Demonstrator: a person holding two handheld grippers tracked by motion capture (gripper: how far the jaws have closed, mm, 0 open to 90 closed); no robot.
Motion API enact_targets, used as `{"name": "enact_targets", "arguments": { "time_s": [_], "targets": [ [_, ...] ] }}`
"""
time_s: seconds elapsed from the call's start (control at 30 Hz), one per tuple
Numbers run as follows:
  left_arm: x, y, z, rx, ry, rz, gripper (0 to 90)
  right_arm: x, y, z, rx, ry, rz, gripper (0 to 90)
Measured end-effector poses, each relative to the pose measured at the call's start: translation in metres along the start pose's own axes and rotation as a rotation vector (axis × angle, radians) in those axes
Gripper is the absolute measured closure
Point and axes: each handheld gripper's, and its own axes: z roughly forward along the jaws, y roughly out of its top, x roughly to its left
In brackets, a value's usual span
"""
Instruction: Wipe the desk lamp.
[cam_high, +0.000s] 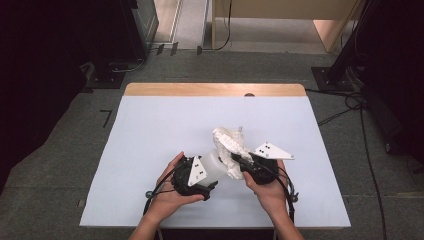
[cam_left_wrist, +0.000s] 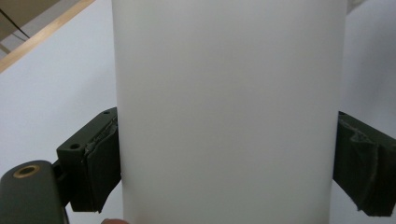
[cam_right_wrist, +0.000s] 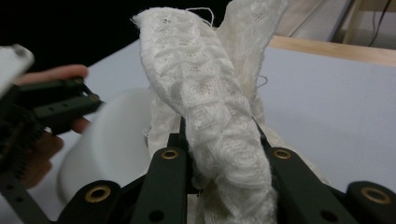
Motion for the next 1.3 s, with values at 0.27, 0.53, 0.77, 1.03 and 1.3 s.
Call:
{"name": "enact_targets", "arguments": {
  "time_s": [0.27, 0.53, 0.77, 1.03, 1.3],
  "targets": [
    [-0.001, 0.002, 0.002, 0.016, 0.005, -0.003, 8.2, 0.01, -0.004, 0.011, 0.016, 0.037, 0.007, 76.1],
    [0.002, 0.003, 0.004, 0.018, -0.013, -0.006, 8.1, -0.003, -0.011, 0.01, 0.062, 0.022, 0.03, 76.5],
    [-0.004, 0.004, 0.005, 0.02, 0.009, 0.039, 8.2, 0.007, -0.002, 0.003, 0.019, 0.076, 0.015, 76.4],
    [-0.003, 0.003, 0.004, 0.017, 0.012, 0.009, 8.2, -0.003, -0.011, 0.017, 0.038, 0.044, 0.049, 76.5],
    [-0.003, 0.003, 0.005, 0.02, 0.011, 0.01, 8.2, -0.001, -0.009, 0.006, 0.031, 0.104, 0.056, 77.1]
  ]
}}
